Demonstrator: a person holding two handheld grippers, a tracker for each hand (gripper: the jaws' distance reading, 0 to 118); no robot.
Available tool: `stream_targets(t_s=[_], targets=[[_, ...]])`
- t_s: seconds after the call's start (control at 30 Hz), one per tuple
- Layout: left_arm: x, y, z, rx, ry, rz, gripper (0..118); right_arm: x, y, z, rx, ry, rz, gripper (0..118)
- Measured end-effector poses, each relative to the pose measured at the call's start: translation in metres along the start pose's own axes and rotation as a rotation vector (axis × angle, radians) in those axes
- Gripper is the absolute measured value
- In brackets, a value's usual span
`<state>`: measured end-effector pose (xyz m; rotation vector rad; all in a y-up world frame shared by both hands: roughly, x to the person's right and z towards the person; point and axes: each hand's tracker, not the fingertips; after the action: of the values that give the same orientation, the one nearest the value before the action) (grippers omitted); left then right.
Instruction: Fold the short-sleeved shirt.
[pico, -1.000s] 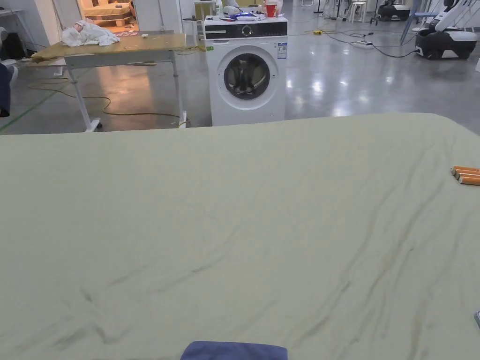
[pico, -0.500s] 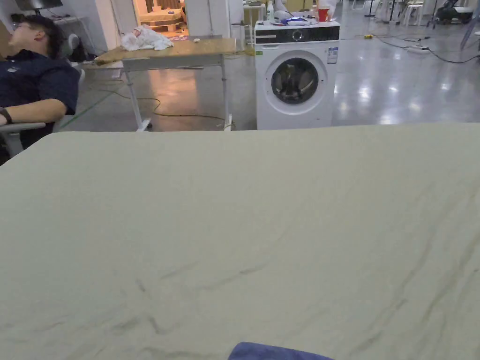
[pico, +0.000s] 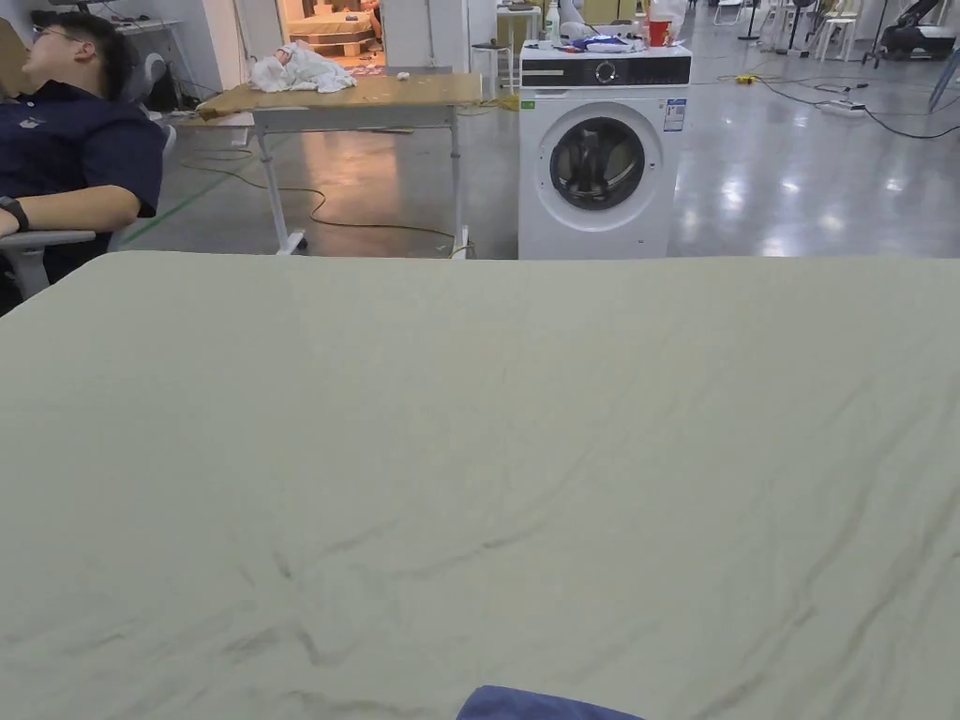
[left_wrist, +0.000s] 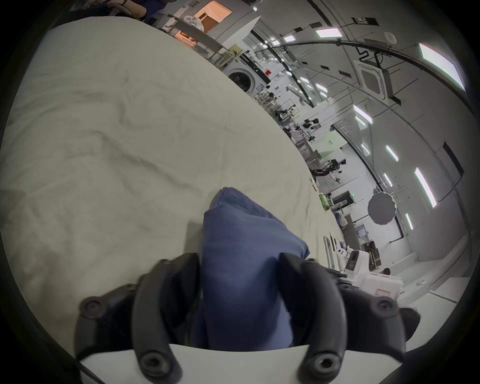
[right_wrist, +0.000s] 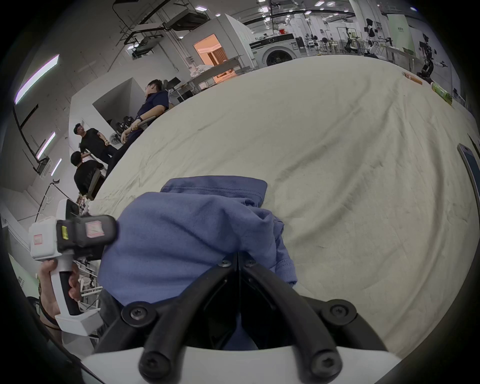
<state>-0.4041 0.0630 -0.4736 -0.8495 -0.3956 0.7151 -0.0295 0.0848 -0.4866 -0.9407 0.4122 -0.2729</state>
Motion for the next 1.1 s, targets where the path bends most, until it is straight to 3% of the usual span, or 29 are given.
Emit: stream_targets(t_s=[0.2, 0.43, 0.57, 0.73, 0.97, 1.1], targets=[[-0.018, -0.01, -0.01, 0.006, -0.024, 0.136, 40, 0.001, -0.003, -0.001, 0.011, 0.004, -0.03, 0], [-0.016, -0.009, -0.005, 0.024, -0.049, 0.109, 26, -0.002, -0.006, 0.001, 0.03, 0.0, -0.036, 0], [-0.008, 0.007, 0.032, 0.176, -0.122, 0.07, 25, -0.002, -0.011, 0.024, 0.144, 0.112, -0.087, 0], [-0.043, 0.059, 0.131, 0.293, -0.024, 0.049, 25, 0.002, -0.015, 0.043, 0.153, 0.054, -0.056, 0], [-0.145, 0.12, 0.27, 0.451, 0.399, 0.041, 25, 0.015, -0.02, 0.048, 0.132, 0.047, -0.094, 0], [-0.172, 0.13, 0.271, 0.344, 0.381, 0.098, 30, 0.02, -0.022, 0.041, 0.123, 0.056, -0.13, 0]])
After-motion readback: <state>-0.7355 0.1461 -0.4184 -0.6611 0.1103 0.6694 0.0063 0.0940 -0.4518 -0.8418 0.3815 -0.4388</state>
